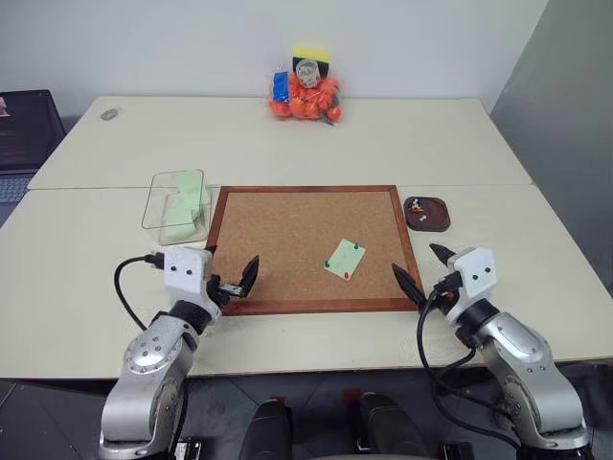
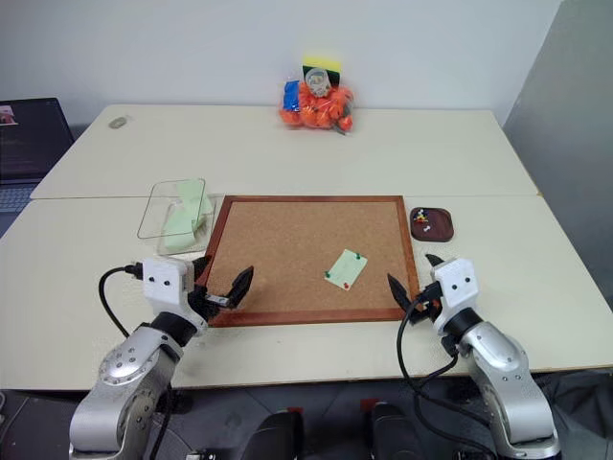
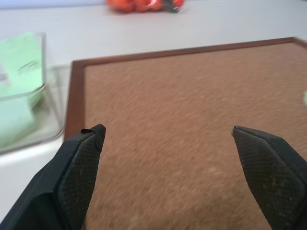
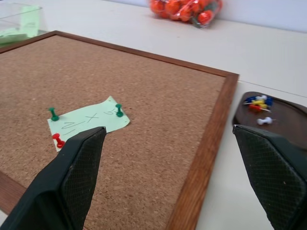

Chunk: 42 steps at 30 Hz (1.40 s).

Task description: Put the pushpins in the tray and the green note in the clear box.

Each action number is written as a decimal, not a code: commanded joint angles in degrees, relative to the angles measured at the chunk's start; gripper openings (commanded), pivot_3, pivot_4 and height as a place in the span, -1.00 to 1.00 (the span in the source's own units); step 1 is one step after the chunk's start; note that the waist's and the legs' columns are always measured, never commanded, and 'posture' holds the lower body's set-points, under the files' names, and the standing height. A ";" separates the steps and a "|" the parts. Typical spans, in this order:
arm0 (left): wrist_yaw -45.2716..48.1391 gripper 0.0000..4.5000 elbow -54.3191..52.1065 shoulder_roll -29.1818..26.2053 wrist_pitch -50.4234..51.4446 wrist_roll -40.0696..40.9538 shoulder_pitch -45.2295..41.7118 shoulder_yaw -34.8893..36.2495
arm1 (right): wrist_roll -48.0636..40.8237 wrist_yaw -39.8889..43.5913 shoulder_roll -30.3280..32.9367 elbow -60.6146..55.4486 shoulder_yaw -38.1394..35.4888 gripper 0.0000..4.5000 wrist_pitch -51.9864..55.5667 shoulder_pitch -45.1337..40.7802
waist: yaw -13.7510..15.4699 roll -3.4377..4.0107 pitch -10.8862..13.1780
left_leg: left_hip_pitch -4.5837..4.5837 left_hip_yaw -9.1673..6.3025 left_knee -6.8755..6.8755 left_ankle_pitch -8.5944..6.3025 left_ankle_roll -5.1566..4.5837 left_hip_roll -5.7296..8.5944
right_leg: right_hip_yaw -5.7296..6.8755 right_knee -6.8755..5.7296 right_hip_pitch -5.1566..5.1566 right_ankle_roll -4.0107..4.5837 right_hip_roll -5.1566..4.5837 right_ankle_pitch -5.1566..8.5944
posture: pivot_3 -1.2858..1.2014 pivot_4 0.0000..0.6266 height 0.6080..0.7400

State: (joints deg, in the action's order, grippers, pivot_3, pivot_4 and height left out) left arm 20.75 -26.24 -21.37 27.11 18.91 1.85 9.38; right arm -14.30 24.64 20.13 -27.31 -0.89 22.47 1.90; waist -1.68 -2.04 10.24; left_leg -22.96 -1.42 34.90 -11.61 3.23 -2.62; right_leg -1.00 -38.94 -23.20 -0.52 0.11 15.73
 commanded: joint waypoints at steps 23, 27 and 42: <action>42.89 -0.87 30.00 -12.85 -8.52 3.82 -26.40 -13.41 | -2.03 16.12 1.51 22.32 7.30 1.00 -3.16 -23.33 | -0.14 0.02 0.01 | -0.01 0.05 0.02 0.00 -0.01 -0.02 | 0.04 -0.03 -0.02 0.00 0.09 -0.01 | 0.03 -0.52 1.00; 44.67 -0.98 35.70 -11.89 -11.97 1.99 -28.43 -14.41 | -0.85 16.20 0.78 24.74 7.98 1.00 -3.73 -25.63 | -0.07 0.02 0.01 | -0.03 0.04 0.02 0.00 -0.01 -0.03 | 0.04 -0.04 -0.04 -0.01 0.12 -0.01 | 0.03 -0.52 1.00; 45.56 -0.98 44.48 -9.64 -20.62 -7.07 -23.89 -20.34 | 3.08 12.97 -4.79 34.88 9.52 1.00 -5.03 -28.87 | -0.09 0.05 -0.02 | 0.02 0.09 0.03 0.00 -0.01 -0.06 | 0.00 -0.06 -0.01 0.00 0.13 -0.01 | 0.03 -0.52 1.00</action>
State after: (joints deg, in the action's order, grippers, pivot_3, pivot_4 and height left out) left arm 65.64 16.88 -31.39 6.53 13.73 -24.04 -8.84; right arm -11.28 38.35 16.31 6.47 9.47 18.74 -25.24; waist -1.77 -1.99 10.23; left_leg -22.93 -1.33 34.93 -11.61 3.22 -2.68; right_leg -1.00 -39.01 -23.21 -0.51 0.23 15.72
